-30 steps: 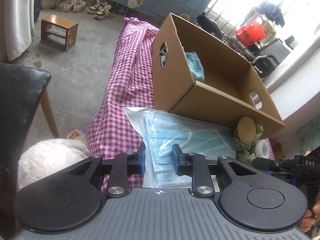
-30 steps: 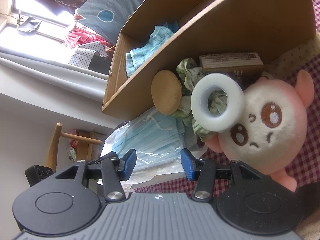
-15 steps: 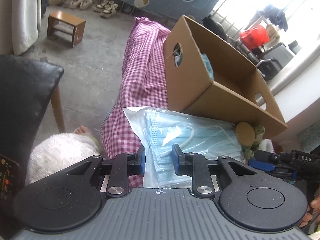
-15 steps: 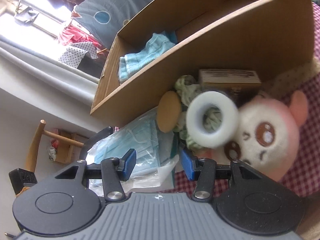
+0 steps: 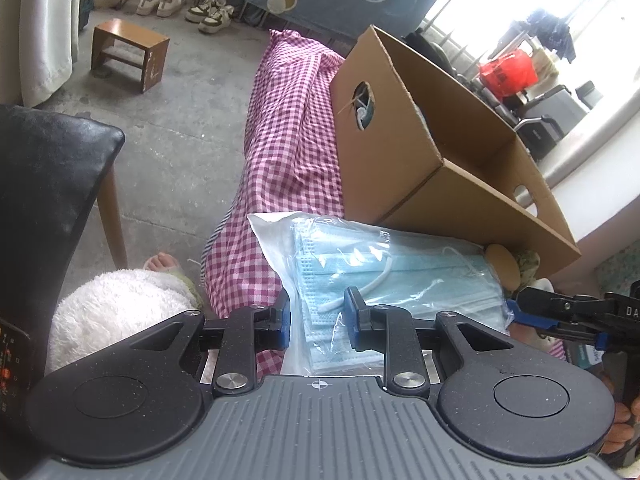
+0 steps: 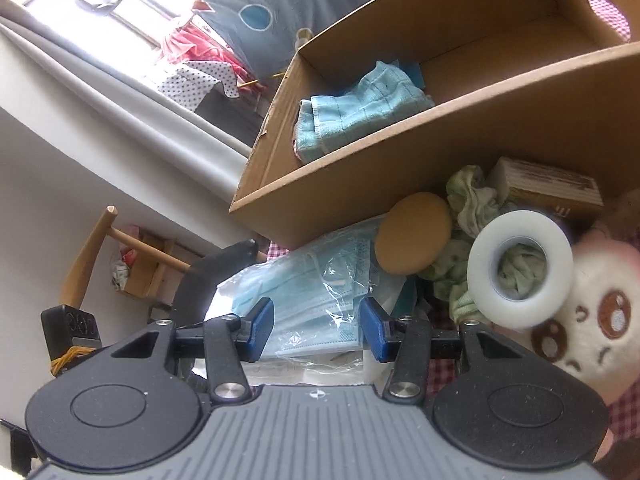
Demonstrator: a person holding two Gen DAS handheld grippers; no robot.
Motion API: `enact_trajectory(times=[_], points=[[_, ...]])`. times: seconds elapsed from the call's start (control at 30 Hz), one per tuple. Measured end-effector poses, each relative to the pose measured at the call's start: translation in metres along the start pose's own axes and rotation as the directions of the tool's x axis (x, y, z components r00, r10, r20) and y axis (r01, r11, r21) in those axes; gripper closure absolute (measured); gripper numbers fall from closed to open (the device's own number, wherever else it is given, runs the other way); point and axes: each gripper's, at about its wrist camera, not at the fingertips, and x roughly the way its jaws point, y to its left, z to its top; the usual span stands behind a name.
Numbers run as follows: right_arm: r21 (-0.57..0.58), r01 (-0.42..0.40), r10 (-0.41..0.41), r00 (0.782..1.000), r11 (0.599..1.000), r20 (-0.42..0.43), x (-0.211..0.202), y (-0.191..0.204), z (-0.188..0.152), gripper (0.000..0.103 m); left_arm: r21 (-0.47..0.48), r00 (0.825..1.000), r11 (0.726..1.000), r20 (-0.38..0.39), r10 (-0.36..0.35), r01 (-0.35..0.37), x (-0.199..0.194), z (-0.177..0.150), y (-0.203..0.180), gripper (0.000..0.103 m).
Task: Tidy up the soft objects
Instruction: 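Grasp the bagged blue face masks with the right gripper and lift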
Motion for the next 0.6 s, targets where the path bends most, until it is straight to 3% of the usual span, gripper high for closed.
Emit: enact_trajectory(times=[0.4, 0.6], points=[[0.088, 0.042, -0.042, 0.999, 0.995, 0.0, 0.007, -0.016, 0.005, 0.053, -0.016, 1.0, 1.0, 0.005, -0.008, 0.008, 0.004, 0.002, 0.003, 0.078], [0.079, 0.011, -0.012, 1.0, 0.997, 0.01, 0.008, -0.015, 0.005, 0.052, 0.031, 0.998, 0.999, 0.062, 0.013, -0.015, -0.011, 0.002, -0.009, 0.078]])
